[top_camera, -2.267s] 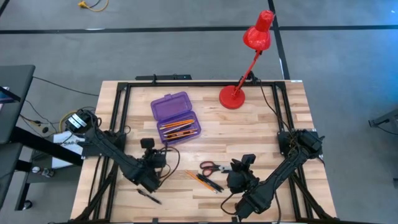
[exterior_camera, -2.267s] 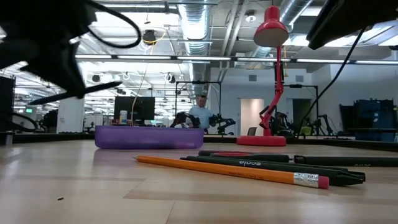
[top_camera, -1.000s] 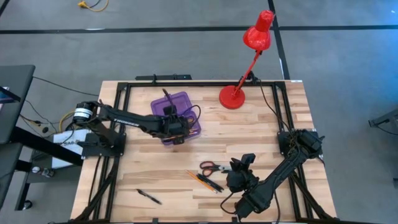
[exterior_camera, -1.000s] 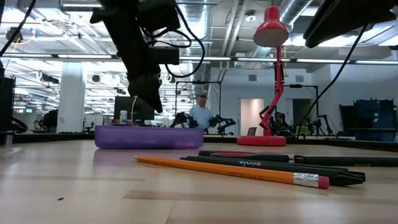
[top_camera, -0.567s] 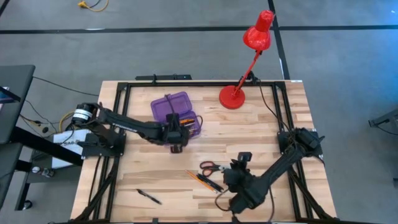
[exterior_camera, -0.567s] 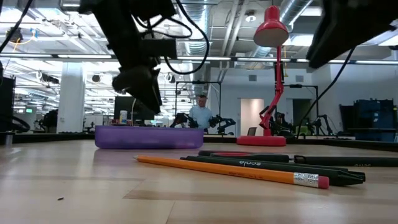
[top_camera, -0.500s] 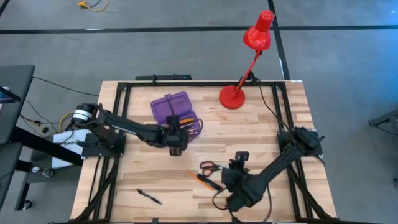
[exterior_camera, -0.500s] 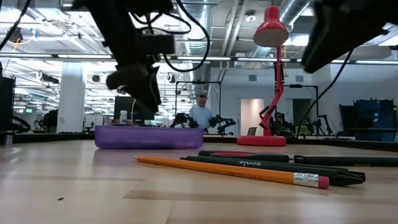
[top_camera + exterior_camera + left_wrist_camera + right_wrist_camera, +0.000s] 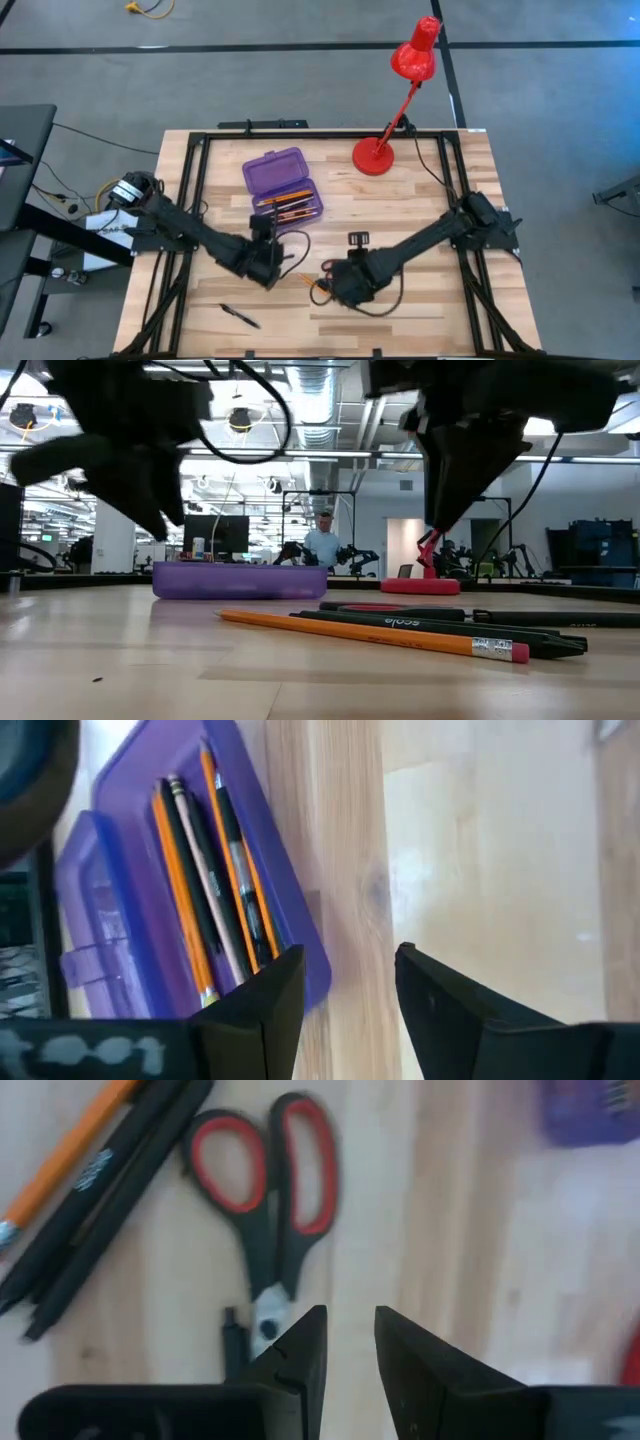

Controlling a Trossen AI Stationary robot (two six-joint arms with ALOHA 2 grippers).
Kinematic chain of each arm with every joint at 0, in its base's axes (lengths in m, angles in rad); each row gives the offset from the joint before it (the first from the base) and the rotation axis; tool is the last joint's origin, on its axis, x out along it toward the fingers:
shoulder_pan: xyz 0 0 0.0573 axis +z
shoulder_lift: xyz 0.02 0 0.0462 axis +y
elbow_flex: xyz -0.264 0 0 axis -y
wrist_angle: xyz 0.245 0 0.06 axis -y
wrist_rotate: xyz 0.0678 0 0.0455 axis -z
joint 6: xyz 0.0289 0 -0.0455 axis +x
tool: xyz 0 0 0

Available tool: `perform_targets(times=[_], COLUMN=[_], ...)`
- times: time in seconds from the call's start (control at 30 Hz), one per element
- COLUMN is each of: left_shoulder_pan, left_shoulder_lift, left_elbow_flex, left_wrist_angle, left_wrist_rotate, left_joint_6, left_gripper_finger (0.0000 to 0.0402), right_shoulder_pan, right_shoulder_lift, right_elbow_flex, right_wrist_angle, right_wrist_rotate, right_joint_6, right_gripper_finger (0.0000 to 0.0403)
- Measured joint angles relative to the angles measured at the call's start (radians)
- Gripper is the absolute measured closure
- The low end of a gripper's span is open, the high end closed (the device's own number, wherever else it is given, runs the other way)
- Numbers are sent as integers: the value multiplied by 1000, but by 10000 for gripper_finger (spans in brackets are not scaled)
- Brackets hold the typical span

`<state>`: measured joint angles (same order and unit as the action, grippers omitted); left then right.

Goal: Pick & place school supplies into a supply box
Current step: Put the black pen into the purple supply box

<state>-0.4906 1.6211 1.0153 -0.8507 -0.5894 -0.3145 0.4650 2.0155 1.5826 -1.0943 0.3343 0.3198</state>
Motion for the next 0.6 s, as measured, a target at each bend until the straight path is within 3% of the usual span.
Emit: perform_targets(times=[0.17,0.4,0.6], left_shoulder_pan=[-96,-160,-176], left_shoulder_lift=[0,0,0], left_elbow_flex=[0,0,0], left_wrist_angle=[-64,-111,-110], left_wrist_rotate=[-85,-156,-162], left_joint_6=[-115,-204,-224], left_gripper_finger=[255,255,255], right_shoulder_pan=[-11,61,93], right_shoulder_lift=[0,0,1], right_elbow_flex=[0,-7,-118], right_wrist_angle=[3,7,70], right_wrist_rotate=[-109,-121,-132], right_joint_6=[25,115,237], right_gripper_finger=[321,321,321])
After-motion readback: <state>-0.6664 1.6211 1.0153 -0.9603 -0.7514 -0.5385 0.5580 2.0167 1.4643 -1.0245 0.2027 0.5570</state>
